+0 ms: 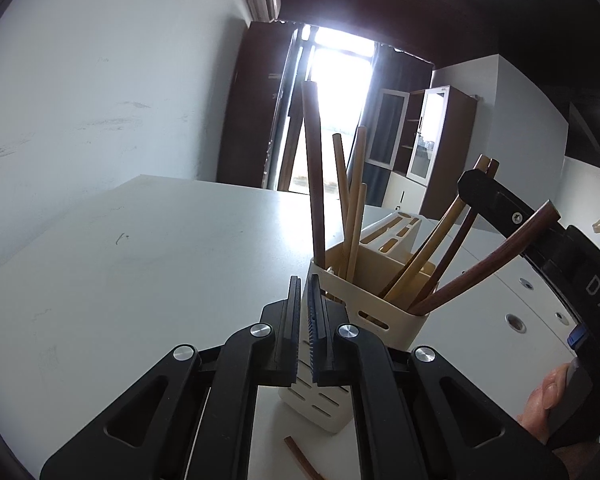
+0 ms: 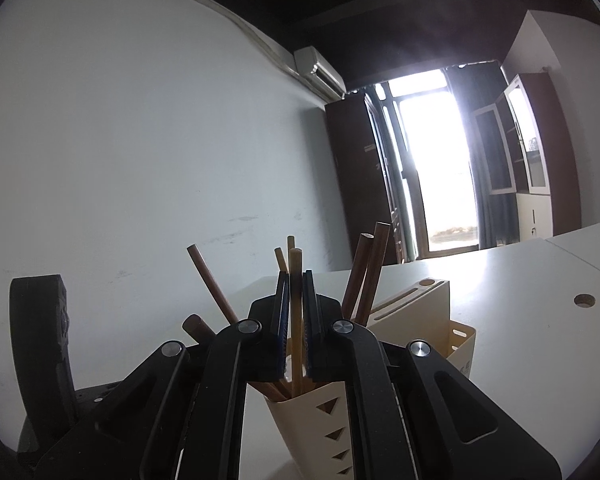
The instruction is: Organize utensils
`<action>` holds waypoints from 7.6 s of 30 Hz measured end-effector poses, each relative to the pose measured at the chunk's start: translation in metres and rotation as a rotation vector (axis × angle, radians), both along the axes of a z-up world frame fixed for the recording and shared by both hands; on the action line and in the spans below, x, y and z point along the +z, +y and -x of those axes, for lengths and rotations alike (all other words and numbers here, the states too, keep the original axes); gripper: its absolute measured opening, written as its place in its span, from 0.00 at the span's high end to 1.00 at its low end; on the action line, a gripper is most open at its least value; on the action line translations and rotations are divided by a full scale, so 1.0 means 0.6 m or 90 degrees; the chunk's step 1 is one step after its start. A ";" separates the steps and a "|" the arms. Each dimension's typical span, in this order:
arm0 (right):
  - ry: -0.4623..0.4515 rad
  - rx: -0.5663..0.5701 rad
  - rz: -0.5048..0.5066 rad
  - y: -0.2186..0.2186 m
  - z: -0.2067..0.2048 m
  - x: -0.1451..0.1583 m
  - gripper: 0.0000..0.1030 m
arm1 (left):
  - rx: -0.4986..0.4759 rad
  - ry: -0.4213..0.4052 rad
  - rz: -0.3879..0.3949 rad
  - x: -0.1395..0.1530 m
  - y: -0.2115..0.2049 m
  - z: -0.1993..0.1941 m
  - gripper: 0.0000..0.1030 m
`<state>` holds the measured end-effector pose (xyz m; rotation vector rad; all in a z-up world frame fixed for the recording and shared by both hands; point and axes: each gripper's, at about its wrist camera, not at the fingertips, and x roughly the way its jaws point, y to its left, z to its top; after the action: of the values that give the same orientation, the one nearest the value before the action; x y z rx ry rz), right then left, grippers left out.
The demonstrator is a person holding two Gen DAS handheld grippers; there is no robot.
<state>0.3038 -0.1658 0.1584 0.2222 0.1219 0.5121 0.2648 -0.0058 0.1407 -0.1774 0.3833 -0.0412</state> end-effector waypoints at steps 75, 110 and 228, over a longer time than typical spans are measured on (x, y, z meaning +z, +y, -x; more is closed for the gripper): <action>0.361 0.179 0.490 -0.039 0.101 -0.185 0.95 | -0.038 0.361 0.017 -0.191 0.029 0.045 0.37; 0.445 0.163 0.581 -0.134 0.095 -0.205 0.46 | -0.095 0.353 0.077 -0.183 0.015 -0.001 0.94; 0.390 0.038 0.291 -0.243 0.145 -0.222 0.95 | -0.078 0.279 0.145 -0.140 0.092 0.036 0.93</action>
<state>0.2170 -0.3117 0.0253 -0.0797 0.8357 0.4493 0.2429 0.0497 0.0568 -0.3902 0.8274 -0.1685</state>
